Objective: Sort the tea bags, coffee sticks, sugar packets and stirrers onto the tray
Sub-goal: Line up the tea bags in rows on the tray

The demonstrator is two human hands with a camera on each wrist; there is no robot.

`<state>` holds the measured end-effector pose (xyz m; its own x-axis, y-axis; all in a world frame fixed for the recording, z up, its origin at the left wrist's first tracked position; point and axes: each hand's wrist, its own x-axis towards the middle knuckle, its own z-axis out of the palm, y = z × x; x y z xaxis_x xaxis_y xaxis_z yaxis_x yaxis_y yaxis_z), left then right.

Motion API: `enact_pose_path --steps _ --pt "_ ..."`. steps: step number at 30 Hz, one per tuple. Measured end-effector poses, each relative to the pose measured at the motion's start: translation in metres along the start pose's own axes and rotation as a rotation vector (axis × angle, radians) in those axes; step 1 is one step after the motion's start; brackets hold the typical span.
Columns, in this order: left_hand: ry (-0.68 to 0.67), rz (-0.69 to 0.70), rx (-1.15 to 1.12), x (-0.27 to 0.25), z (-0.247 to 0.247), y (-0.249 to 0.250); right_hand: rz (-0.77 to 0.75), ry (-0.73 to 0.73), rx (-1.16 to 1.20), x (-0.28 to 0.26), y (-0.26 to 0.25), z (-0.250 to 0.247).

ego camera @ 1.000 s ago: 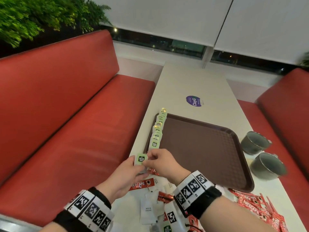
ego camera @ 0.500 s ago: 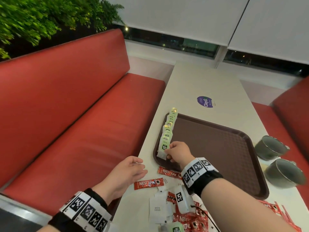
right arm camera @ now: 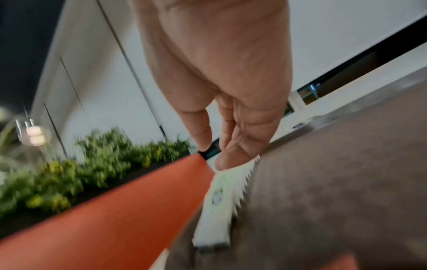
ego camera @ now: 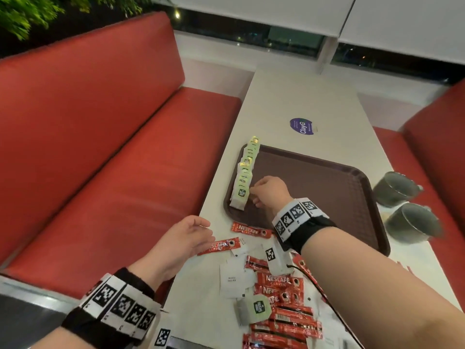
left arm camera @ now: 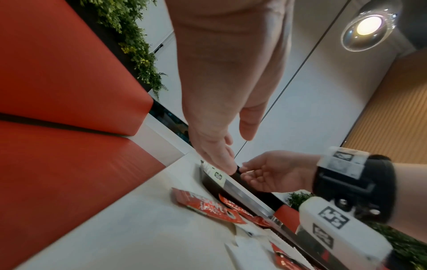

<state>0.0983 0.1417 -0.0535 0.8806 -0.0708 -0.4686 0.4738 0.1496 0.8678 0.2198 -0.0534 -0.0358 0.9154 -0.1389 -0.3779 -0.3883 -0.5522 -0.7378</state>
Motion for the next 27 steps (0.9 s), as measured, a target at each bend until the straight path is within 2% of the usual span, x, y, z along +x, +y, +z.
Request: enact_pose_path --steps 3,6,9,12,16,21,25,27 --pt "-0.012 0.015 0.043 -0.007 0.008 -0.001 -0.103 0.024 0.194 -0.040 0.013 -0.047" --pt "-0.024 0.025 0.086 -0.014 0.019 -0.003 -0.199 0.095 0.260 -0.094 0.047 -0.105" --pt "-0.044 0.030 0.179 -0.021 0.037 -0.005 -0.175 0.215 0.252 -0.144 0.096 -0.152" --pt "-0.082 0.041 0.306 -0.026 0.059 -0.010 -0.103 0.306 0.138 -0.180 0.147 -0.181" --pt "-0.151 0.081 0.537 -0.031 0.091 -0.021 -0.037 0.322 -0.084 -0.207 0.204 -0.188" --pt "-0.248 0.185 1.096 -0.041 0.123 -0.028 -0.039 0.142 -0.388 -0.211 0.240 -0.165" --pt "-0.247 0.227 1.152 -0.052 0.148 -0.030 -0.015 0.225 -0.644 -0.201 0.243 -0.159" --pt "-0.263 0.264 1.147 -0.056 0.168 -0.033 0.006 0.217 -0.754 -0.197 0.241 -0.157"
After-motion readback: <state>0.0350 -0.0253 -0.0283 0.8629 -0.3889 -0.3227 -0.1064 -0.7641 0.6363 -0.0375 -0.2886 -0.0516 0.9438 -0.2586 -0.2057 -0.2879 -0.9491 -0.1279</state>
